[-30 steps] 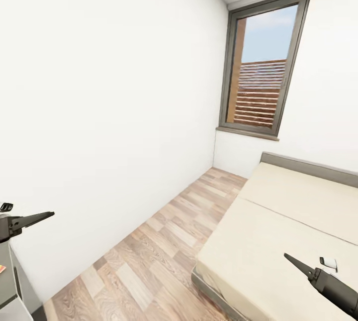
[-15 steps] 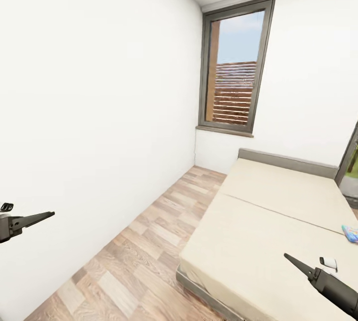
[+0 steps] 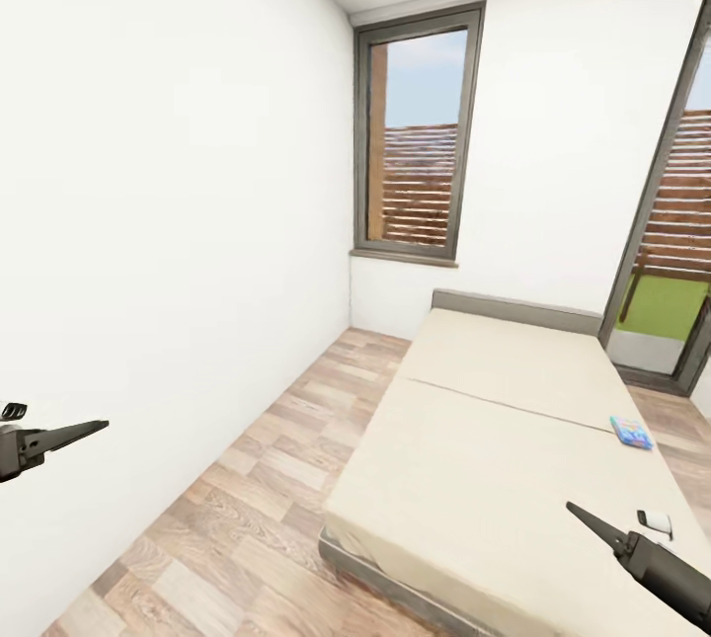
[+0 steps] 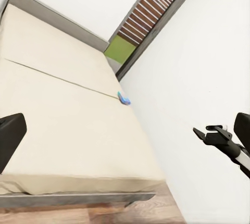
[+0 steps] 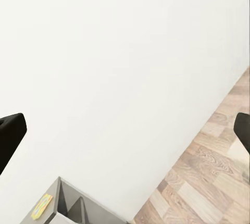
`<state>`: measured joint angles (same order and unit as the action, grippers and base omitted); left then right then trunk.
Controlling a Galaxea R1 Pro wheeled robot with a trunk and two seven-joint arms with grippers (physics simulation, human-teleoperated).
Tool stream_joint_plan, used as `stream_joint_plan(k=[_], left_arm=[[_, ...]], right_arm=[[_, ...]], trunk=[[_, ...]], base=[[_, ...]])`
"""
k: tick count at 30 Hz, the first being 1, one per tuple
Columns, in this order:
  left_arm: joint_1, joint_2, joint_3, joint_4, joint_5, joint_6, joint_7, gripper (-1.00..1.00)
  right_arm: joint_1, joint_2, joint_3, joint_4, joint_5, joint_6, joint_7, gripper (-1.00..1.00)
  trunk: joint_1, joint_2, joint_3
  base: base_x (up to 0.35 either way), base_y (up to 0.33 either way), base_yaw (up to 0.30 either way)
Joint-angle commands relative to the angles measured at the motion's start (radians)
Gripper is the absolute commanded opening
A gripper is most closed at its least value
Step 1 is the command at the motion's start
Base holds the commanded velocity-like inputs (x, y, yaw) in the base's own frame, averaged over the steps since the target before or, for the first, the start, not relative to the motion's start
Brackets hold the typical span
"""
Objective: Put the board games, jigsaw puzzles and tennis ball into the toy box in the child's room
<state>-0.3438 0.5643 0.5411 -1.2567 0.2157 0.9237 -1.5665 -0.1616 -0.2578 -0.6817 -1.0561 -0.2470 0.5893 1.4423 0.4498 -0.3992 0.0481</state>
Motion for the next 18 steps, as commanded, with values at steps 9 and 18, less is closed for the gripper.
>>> stream_joint_plan(k=[9,18], left_arm=[[0.000,0.000,0.000,-0.001,-0.001,0.011,-0.004,1.00],[0.000,0.000,0.002,-0.001,-0.001,0.009,-0.004,1.00]], right_arm=[[-0.001,0.000,-0.002,0.001,-0.002,0.010,0.003,1.00],[-0.001,0.000,-0.002,0.001,-0.002,0.010,0.003,1.00]], trunk=[[0.000,-0.001,0.000],[0.000,-0.001,0.000]], base=[[-0.062,-0.063,-0.278],[-0.008,-0.011,-0.278]])
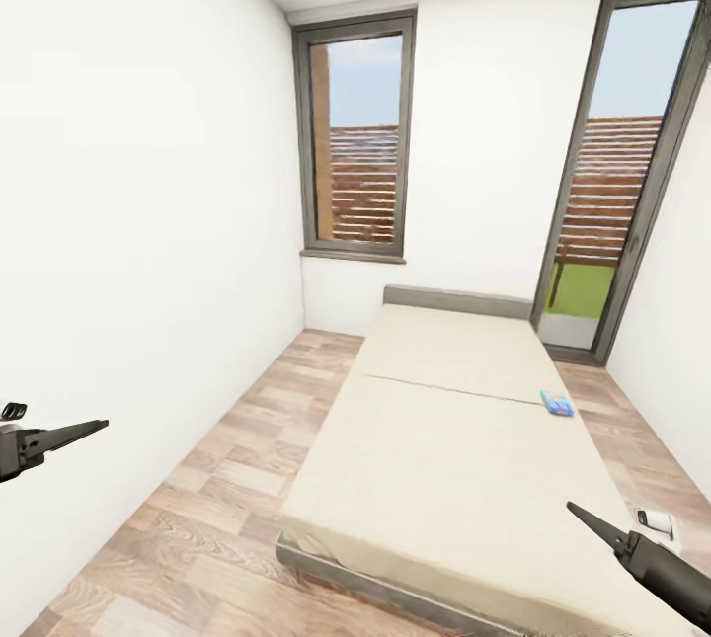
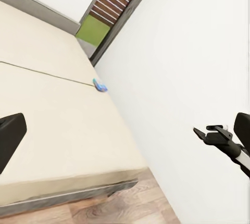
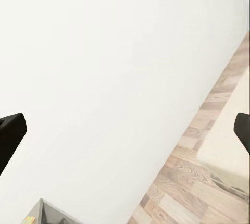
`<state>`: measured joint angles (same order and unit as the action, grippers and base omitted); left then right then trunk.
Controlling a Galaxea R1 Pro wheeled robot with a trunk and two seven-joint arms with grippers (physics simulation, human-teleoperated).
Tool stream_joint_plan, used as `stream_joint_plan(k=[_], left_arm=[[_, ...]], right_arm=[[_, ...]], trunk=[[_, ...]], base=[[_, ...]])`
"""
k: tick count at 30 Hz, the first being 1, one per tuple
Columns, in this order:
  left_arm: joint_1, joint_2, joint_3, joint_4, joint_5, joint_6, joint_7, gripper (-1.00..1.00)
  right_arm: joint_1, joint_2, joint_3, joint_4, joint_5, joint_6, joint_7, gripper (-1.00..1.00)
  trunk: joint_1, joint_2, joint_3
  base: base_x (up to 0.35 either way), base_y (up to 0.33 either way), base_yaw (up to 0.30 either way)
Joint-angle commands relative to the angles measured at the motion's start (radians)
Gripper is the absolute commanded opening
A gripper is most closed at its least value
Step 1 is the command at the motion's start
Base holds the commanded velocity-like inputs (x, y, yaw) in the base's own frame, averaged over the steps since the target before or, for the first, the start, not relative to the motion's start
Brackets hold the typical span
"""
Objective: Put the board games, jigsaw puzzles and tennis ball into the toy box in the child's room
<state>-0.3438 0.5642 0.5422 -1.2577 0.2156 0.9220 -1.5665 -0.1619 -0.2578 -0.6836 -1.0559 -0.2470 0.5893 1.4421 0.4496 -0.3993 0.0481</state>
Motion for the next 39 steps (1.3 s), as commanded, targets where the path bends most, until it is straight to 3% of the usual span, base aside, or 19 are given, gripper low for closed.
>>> stream_joint_plan(k=[1,28,39], left_arm=[[0.000,0.000,0.001,0.000,-0.001,0.010,-0.004,1.00],[0.000,-0.006,0.001,0.000,-0.001,0.008,-0.004,1.00],[0.000,-0.010,0.001,0.000,-0.001,0.006,-0.004,1.00]], right_arm=[[-0.001,0.000,0.000,0.001,-0.002,0.010,0.003,1.00],[-0.001,0.000,-0.002,0.025,-0.002,0.010,0.004,1.00],[-0.002,0.000,-0.002,0.041,-0.002,0.010,0.004,1.00]], trunk=[[0.000,-0.001,0.000],[0.000,-0.001,-0.013],[0.000,-0.001,-0.020]], base=[[-0.002,-0.003,-0.278],[0.000,-0.001,-0.269],[0.000,-0.127,-0.259]])
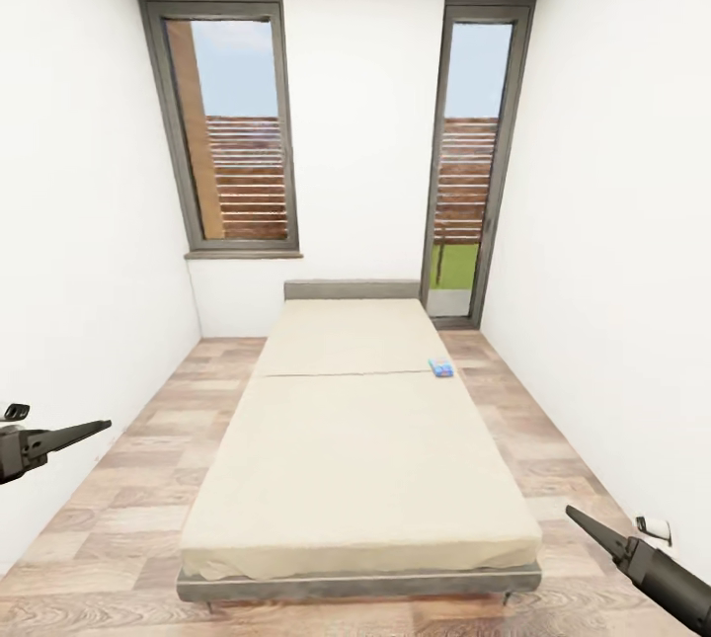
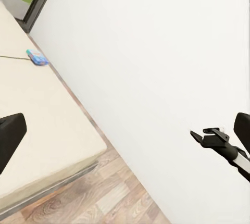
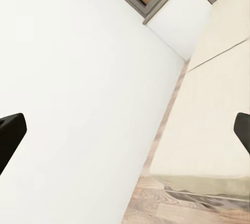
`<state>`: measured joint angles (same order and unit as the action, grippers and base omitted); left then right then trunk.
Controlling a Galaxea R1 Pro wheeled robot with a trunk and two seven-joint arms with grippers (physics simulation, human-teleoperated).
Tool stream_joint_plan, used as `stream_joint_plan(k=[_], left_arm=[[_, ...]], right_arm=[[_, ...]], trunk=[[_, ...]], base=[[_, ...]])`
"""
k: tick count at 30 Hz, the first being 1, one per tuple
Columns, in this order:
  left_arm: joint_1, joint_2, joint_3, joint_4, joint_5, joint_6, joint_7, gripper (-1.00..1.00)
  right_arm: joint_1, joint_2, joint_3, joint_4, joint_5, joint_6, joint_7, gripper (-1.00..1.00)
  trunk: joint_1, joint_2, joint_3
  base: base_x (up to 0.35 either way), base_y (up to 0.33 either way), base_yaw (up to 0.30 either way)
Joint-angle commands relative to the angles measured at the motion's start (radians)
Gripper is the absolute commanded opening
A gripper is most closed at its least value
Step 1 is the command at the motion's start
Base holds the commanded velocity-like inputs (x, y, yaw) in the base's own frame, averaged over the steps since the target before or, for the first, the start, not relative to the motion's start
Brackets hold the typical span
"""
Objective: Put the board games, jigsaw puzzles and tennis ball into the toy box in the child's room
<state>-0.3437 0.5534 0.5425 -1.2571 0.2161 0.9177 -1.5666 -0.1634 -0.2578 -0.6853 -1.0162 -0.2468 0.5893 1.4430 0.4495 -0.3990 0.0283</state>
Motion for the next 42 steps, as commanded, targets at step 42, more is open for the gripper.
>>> stream_joint_plan(k=[42], left_arm=[[0.000,-0.014,0.002,-0.001,-0.001,0.010,-0.004,1.00]], right_arm=[[-0.001,0.002,-0.048,0.002,-0.004,0.005,-0.153,1.00]], trunk=[[0.000,-0.001,-0.011]], base=[[0.000,-0.024,-0.048]])
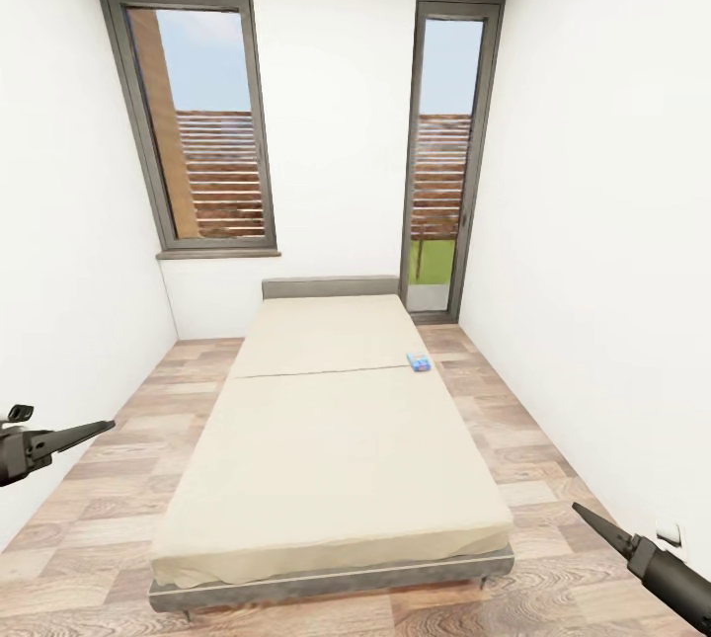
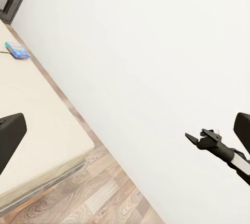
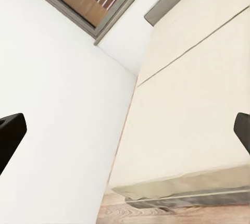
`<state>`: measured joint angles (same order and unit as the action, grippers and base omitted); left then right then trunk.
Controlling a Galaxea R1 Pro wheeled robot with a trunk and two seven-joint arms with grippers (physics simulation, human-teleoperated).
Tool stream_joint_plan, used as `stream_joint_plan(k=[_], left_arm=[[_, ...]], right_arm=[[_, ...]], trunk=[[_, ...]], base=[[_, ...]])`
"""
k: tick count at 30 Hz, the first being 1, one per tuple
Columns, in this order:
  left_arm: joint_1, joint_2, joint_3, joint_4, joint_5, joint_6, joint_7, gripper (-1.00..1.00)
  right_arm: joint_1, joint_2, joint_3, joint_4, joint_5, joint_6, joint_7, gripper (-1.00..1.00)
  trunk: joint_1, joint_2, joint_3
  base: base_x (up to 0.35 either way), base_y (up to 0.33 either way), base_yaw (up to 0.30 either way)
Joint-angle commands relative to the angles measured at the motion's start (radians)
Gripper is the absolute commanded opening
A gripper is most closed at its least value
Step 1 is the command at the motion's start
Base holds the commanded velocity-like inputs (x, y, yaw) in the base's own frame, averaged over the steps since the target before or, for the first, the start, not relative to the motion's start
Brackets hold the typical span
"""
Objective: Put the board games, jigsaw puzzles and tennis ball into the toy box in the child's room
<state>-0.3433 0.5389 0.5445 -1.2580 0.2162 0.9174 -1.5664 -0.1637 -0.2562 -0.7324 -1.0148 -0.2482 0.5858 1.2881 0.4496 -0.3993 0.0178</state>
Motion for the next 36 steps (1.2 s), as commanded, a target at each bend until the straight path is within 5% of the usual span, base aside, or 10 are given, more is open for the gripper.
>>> stream_joint_plan(k=[1,36], left_arm=[[0.000,-0.001,0.000,0.000,-0.001,0.011,-0.004,1.00],[0.000,-0.020,0.000,0.000,-0.001,0.009,-0.004,1.00]], right_arm=[[0.000,0.000,-0.001,0.000,-0.003,0.009,0.002,1.00],[0.000,0.000,0.001,-0.004,-0.001,0.019,-0.004,1.00]], trunk=[[0.000,-0.001,0.000],[0.000,-0.001,0.000]], base=[[0.000,0.000,0.000],[0.000,-0.001,0.000]])
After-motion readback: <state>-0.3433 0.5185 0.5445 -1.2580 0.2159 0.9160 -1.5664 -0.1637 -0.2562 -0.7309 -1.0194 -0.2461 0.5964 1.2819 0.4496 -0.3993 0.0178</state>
